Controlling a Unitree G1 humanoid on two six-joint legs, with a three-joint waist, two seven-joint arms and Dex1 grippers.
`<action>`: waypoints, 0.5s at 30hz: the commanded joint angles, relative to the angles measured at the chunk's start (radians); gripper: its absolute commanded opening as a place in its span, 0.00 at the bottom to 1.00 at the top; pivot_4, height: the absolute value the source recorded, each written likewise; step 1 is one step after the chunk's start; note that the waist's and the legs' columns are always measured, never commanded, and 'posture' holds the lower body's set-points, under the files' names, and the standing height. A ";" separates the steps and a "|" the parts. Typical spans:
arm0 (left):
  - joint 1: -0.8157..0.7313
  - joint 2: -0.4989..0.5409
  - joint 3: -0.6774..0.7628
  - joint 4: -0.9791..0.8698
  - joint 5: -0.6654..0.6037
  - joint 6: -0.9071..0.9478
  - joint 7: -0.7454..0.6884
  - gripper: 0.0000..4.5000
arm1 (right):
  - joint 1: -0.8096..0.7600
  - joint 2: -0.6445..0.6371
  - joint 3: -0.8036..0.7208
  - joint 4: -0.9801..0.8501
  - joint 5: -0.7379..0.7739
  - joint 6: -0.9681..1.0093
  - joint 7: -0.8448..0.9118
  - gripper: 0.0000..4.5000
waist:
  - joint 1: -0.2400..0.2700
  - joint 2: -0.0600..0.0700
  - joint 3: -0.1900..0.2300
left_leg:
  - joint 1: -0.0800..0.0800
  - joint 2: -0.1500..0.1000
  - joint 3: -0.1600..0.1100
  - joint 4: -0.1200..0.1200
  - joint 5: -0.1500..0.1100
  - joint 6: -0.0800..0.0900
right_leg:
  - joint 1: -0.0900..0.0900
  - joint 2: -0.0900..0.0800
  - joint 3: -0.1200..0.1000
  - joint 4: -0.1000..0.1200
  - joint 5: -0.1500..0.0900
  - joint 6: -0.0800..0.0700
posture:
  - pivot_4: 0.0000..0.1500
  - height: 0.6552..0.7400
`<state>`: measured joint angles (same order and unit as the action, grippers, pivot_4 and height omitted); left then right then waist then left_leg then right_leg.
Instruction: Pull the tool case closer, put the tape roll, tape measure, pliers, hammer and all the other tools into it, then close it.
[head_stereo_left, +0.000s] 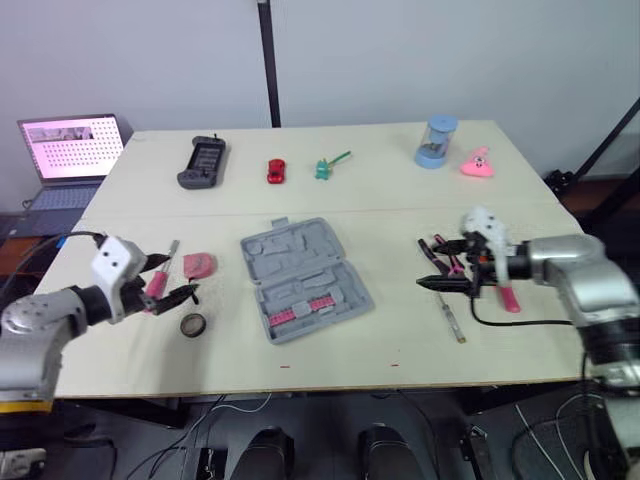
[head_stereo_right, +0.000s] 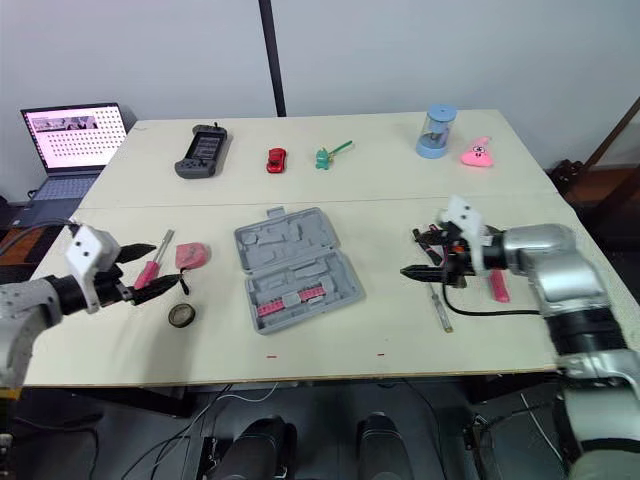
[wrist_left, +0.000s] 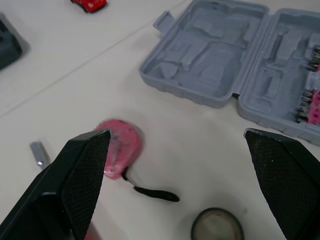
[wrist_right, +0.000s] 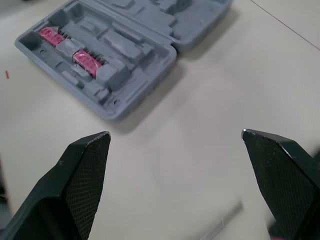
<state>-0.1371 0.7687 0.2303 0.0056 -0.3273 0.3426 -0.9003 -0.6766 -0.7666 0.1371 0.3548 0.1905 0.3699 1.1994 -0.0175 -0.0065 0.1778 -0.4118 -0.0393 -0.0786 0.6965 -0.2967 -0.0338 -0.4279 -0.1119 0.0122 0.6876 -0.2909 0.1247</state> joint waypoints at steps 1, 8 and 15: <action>0.000 -0.026 -0.070 -0.022 0.053 0.034 0.060 0.94 | -0.108 0.087 0.062 0.146 -0.112 -0.135 -0.086 0.80 | -0.001 0.000 0.000 | 0.000 0.000 0.000 0.000 0.000 0.000 | 0.000 0.000 0.000 0.000 0.000 0.000 | 1.00 0.24; -0.081 -0.120 -0.165 0.099 0.127 -0.023 0.124 0.20 | -0.277 0.242 0.183 0.544 -0.318 -0.498 -0.230 0.01 | 0.004 0.000 0.000 | 0.000 -0.003 -0.001 0.000 0.003 -0.006 | -0.001 0.000 -0.001 0.002 0.000 0.000 | 1.00 0.24; -0.179 -0.182 -0.237 0.230 0.194 -0.057 0.164 0.01 | -0.407 0.372 0.201 0.832 -0.418 -0.651 -0.369 0.00 | -0.006 0.000 0.000 | 0.000 -0.003 0.000 0.000 0.005 -0.009 | -0.003 0.001 -0.001 0.004 0.000 0.000 | 1.00 0.24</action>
<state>-0.2978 0.5863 -0.0020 0.2256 -0.1511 0.3080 -0.7521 -1.0417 -0.4072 0.3489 1.1682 -0.2163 -0.2441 0.8576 -0.0238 -0.0069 0.1777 -0.4123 -0.0426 -0.0790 0.6969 -0.2915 -0.0429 -0.4311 -0.1110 0.0115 0.6920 -0.2909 0.1246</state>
